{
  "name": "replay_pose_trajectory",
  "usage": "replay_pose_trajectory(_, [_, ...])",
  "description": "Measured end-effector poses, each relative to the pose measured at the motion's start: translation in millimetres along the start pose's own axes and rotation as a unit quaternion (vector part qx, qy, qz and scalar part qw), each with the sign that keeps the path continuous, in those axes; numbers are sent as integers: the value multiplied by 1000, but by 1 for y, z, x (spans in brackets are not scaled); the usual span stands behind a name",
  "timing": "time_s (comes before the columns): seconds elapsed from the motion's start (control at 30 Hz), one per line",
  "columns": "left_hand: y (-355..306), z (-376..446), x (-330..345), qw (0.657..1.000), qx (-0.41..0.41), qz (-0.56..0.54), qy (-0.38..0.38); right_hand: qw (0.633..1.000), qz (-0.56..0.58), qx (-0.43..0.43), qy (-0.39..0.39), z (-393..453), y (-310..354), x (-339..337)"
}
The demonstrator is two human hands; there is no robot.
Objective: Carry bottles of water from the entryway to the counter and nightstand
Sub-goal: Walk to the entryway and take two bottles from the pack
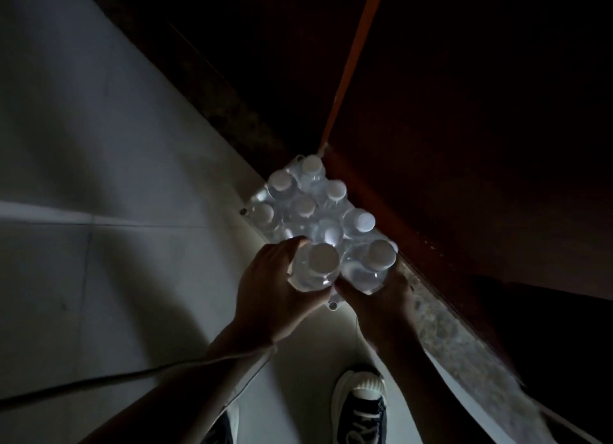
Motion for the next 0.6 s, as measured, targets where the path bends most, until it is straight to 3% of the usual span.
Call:
replay_pose_trajectory(0.27, [-187, -15, -245, 962, -76, -260, 42, 983, 140, -91, 81, -25, 296, -100])
replay_pose_trajectory(0.6, [-474, -92, -567, 932, 55, -359, 2, 912, 297, -273, 78, -119, 710, -274])
Point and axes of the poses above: each hand's wrist, its own z-axis towards the middle knuckle, its own x-axis out of the palm, y = z × x, the point moved 8 cm from there along z, towards the middle knuckle, and after that the axes turned 10 degrees about -x, right-handed, at the moved point
